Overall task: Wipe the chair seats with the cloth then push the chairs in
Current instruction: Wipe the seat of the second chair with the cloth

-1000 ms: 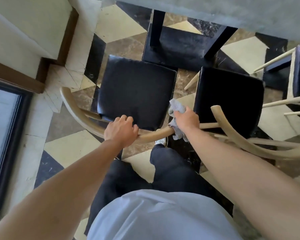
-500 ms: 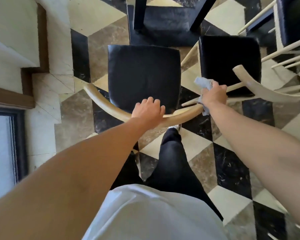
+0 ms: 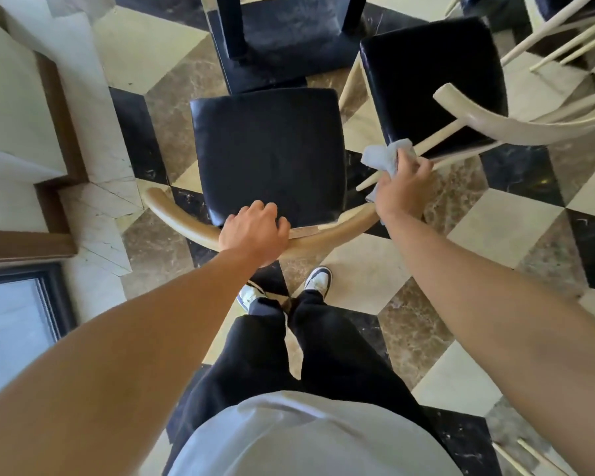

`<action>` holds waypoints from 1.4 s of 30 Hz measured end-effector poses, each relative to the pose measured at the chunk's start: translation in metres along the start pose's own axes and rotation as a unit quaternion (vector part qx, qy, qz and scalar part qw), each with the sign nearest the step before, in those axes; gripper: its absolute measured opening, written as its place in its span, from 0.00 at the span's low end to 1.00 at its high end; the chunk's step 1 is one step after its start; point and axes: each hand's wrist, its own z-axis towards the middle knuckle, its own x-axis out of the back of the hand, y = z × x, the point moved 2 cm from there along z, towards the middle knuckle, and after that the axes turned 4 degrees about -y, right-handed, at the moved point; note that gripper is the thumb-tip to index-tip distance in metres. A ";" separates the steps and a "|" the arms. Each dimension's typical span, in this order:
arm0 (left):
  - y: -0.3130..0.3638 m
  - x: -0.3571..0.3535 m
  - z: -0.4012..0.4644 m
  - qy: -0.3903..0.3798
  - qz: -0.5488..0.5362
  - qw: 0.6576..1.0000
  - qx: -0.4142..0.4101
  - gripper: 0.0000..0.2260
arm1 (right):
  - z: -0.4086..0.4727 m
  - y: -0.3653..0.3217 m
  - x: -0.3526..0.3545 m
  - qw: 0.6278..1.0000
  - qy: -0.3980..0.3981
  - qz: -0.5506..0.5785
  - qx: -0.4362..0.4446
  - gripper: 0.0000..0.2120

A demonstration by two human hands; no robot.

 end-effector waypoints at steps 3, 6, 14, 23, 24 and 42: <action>0.001 -0.001 0.000 0.005 0.013 1.000 0.006 0.17 | -0.007 0.005 0.002 1.000 0.001 0.025 0.010 0.24; 0.001 -0.002 0.003 0.010 0.013 1.000 0.014 0.17 | -0.016 0.005 0.001 0.999 0.014 0.043 0.000 0.26; 0.002 -0.004 0.003 0.014 -0.005 1.000 0.012 0.18 | -0.050 0.003 -0.006 0.998 -0.009 0.054 -0.004 0.24; -0.016 0.005 0.000 0.029 -0.091 0.994 -0.047 0.15 | -0.118 -0.011 -0.020 0.997 -0.024 -0.038 0.056 0.28; -0.024 0.008 -0.002 0.044 -0.078 0.995 -0.054 0.14 | -0.125 -0.014 -0.022 0.997 -0.028 -0.045 0.064 0.28; -0.147 0.015 -0.042 0.176 -0.062 0.979 0.085 0.22 | -0.176 -0.084 -0.028 0.881 -0.120 -0.265 0.373 0.40</action>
